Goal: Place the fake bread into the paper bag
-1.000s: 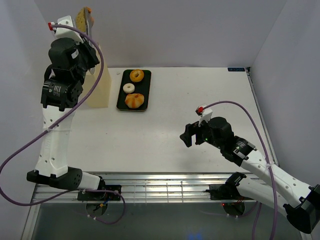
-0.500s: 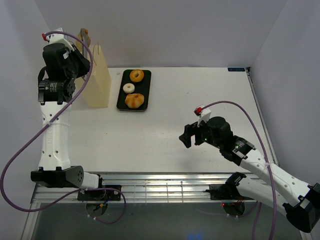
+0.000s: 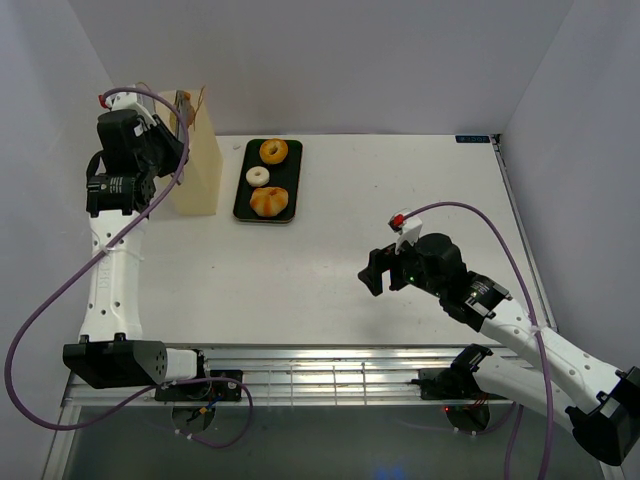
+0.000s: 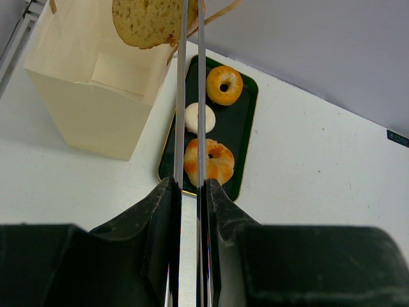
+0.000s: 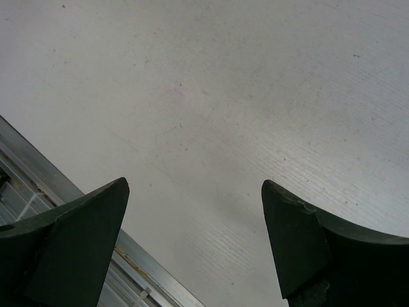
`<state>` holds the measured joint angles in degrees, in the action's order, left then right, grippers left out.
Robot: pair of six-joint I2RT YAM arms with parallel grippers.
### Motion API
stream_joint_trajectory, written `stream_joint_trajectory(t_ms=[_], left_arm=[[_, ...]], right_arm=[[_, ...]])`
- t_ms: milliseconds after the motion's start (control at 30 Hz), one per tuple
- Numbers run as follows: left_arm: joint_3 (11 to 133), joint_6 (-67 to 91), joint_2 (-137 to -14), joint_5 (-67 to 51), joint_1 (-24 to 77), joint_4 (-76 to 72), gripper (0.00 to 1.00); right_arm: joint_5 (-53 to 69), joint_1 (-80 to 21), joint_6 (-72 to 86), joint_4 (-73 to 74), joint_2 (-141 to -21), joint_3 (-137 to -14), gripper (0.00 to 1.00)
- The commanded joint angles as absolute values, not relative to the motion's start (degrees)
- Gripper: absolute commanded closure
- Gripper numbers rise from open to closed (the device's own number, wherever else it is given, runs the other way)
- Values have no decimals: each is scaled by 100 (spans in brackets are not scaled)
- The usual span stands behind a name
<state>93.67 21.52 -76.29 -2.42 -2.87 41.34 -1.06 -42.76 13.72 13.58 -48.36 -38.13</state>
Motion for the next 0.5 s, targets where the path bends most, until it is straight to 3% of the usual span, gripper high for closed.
stream_joint_trajectory(t_ms=[0,300,467], left_arm=[[9246,2215,-7383,-352,-334,3788,94],[9193,2153,-7365,-150,-334,3788,78],[9237,2109,-7383,-88,-343,3849,64]], right_arm=[[-70,-4254,1354,1187,-4720,-3867,10],[-70,-4254,1345,1187,-4728,-3876,10],[-62,-4245,1327,1187,-4763,-3929,10]])
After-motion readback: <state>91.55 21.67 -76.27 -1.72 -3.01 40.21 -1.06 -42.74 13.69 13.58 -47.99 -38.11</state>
